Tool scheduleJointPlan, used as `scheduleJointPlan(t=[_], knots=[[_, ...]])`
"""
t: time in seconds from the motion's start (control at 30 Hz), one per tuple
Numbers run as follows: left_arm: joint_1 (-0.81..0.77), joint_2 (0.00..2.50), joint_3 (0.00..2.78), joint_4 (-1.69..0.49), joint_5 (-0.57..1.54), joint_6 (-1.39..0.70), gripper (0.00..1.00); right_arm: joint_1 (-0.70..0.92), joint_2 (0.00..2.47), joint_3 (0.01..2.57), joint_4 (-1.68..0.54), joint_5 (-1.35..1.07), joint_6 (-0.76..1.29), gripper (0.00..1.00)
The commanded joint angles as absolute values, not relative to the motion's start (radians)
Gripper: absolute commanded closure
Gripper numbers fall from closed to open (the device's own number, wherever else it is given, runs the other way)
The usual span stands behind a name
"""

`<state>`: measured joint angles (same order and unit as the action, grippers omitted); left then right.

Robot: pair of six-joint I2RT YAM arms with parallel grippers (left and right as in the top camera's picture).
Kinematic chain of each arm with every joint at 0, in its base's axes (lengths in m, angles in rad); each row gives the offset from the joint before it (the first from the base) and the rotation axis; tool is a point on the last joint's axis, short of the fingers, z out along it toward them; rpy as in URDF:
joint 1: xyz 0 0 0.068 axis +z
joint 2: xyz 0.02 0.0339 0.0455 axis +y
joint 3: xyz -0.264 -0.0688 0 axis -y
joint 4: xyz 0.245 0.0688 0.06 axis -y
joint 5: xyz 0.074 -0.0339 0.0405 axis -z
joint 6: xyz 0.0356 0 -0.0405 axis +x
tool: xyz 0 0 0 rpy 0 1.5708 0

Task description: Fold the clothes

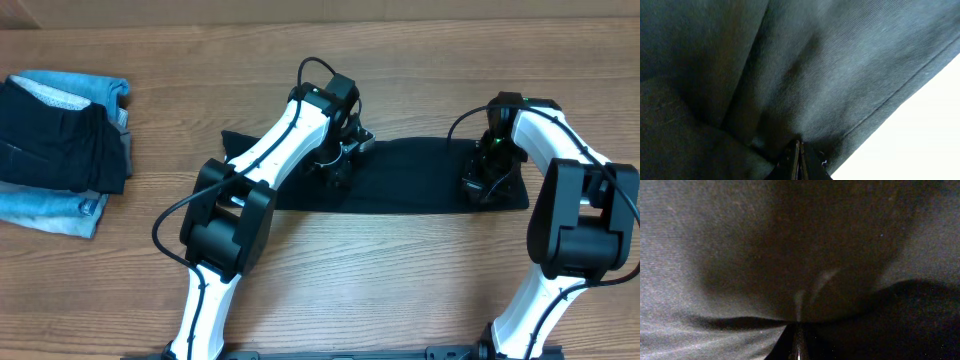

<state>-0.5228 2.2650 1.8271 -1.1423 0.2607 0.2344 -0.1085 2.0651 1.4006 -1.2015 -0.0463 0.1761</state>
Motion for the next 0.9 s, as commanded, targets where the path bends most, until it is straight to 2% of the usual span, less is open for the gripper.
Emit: scheduleJointPlan(t=[0.0, 0.17, 0.53, 0.63, 0.73, 0.77, 0.87], knots=[[-0.509, 2.269, 1.802, -1.139, 0.244, 0.220, 0.95, -0.114, 2.037, 1.425, -1.210, -0.007, 0.184, 0.96], [-0.509, 2.269, 1.802, -1.148, 0.237, 0.220, 0.96, -0.128, 2.036, 1.475, -1.232, 0.068, 0.215, 0.96], [-0.494, 2.269, 1.802, -1.170, 0.230, 0.217, 0.96, -0.327, 2.037, 1.474, -1.184, 0.094, 0.263, 0.96], [-0.487, 2.202, 1.861, -1.170, 0.284, 0.146, 0.96, -0.322, 2.013, 1.503, -1.149, 0.012, 0.258, 0.96], [-0.457, 2.099, 1.871, -1.207, 0.067, -0.046, 0.96, -0.298, 1.929, 1.530, -1.148, -0.035, 0.233, 0.96], [-0.437, 2.084, 1.871, -1.226, 0.052, -0.091, 0.96, -0.286, 1.895, 1.530, -1.140, -0.101, 0.199, 0.96], [-0.353, 2.062, 1.871, -1.224, 0.152, -0.154, 0.96, -0.226, 1.835, 1.530, -1.126, -0.298, 0.071, 0.96]])
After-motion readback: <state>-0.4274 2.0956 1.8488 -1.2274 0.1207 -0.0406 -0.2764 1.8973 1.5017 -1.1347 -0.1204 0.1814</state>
